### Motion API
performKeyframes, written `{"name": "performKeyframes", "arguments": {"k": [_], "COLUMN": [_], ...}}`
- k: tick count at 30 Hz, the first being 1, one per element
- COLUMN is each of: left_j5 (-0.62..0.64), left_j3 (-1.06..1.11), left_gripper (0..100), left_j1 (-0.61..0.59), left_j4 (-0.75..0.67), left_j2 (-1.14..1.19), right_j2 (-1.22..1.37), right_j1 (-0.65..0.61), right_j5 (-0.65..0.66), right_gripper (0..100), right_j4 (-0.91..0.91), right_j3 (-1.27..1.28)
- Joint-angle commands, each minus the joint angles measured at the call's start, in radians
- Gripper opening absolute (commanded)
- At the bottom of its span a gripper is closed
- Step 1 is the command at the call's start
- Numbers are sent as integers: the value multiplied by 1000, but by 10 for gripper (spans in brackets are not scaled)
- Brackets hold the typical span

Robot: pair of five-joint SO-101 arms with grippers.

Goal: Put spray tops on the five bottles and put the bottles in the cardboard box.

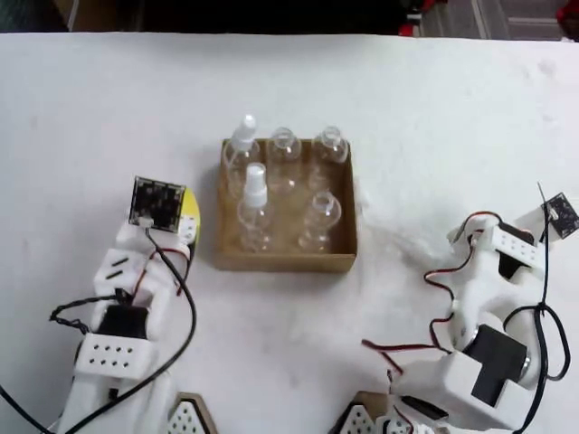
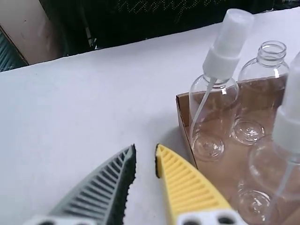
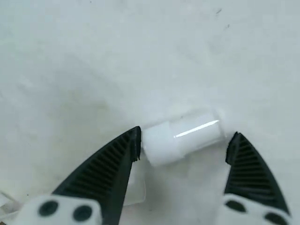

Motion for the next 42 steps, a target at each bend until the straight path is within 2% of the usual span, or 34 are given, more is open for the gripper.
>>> {"name": "performKeyframes", "arguments": {"k": [1, 8, 12, 15, 21, 24, 28, 30, 35, 42], "left_j5": [-8, -8, -8, -8, -8, -8, -60, -72, -75, -75], "left_j3": [-3, -3, -3, -3, -3, -3, -2, -2, -2, 0], "left_gripper": [68, 68, 68, 68, 68, 68, 68, 68, 68, 68], "left_j1": [-2, -2, -2, -2, -1, 7, 33, 47, 48, 42], "left_j4": [-17, -17, -17, -17, -23, -25, -21, -18, -17, -17], "left_j2": [4, 4, 4, 4, 7, 7, 7, 7, 8, 8], "right_j2": [4, -5, -7, -7, -7, -7, 5, 7, 68, 252], "right_j1": [-1, 27, 28, 45, 105, 136, 166, 171, 159, 145], "right_j5": [-6, 5, 12, 71, 146, 158, 157, 143, 23, -51], "right_gripper": [257, 92, 84, 84, 88, 127, 279, 324, 326, 326], "right_j4": [-12, -15, -8, 12, 151, 262, 326, 325, 303, 197], "right_j3": [-63, -75, -91, -132, -276, -377, -477, -480, -465, -509]}}
